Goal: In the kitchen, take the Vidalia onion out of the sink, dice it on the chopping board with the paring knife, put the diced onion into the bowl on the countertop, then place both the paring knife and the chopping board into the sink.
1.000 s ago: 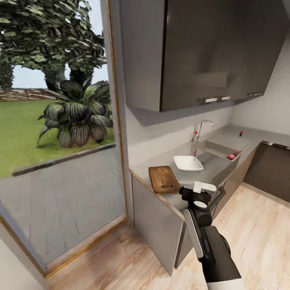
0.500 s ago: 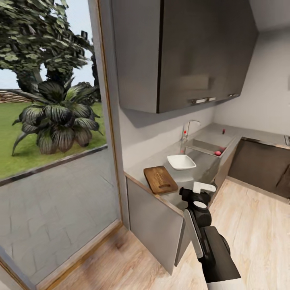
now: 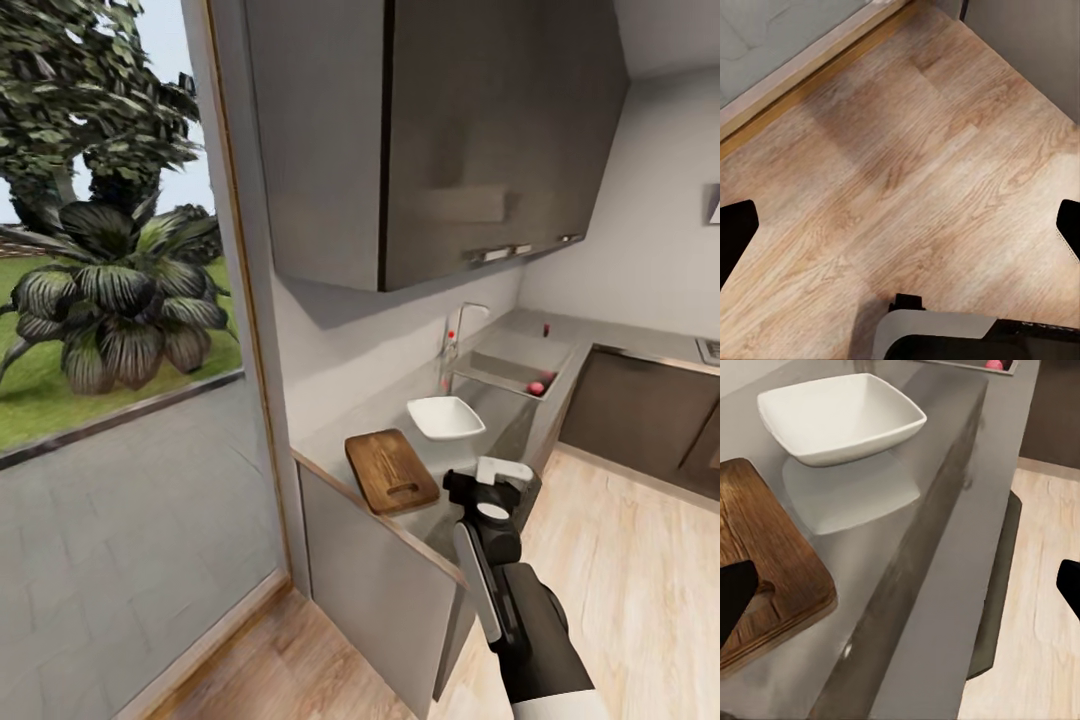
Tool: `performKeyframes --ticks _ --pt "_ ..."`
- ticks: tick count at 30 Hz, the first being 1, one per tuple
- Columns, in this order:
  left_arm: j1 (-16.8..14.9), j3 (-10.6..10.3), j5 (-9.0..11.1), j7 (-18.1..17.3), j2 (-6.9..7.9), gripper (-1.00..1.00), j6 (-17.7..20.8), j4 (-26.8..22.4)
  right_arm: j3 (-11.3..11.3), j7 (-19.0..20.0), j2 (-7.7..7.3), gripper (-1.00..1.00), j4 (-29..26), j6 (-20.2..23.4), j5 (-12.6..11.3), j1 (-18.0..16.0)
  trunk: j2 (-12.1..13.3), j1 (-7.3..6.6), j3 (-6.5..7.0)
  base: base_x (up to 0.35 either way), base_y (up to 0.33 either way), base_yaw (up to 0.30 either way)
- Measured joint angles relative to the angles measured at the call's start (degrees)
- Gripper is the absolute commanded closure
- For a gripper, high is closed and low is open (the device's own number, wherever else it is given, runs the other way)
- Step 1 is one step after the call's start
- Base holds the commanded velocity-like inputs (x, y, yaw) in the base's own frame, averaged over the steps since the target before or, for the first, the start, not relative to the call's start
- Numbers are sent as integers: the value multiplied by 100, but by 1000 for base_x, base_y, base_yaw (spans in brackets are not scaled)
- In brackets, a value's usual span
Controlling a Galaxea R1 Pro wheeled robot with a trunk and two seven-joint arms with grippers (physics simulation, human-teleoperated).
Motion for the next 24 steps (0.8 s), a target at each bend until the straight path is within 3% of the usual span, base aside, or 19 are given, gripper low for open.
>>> performKeyframes --ticks 5,13,24 --pt "0 0 0 0 0 -100 0 0 6 3 0 -100 121 0 -45 0 1 1 0 202 -9 0" --pt "0 -1 0 0 0 -100 0 0 14 -5 0 -100 508 32 -297 0 1 3 1 27 -1 0" --pt "0 1 0 0 0 -100 0 -1 15 -64 0 -100 532 78 -344 0 0 1 0 85 106 0"
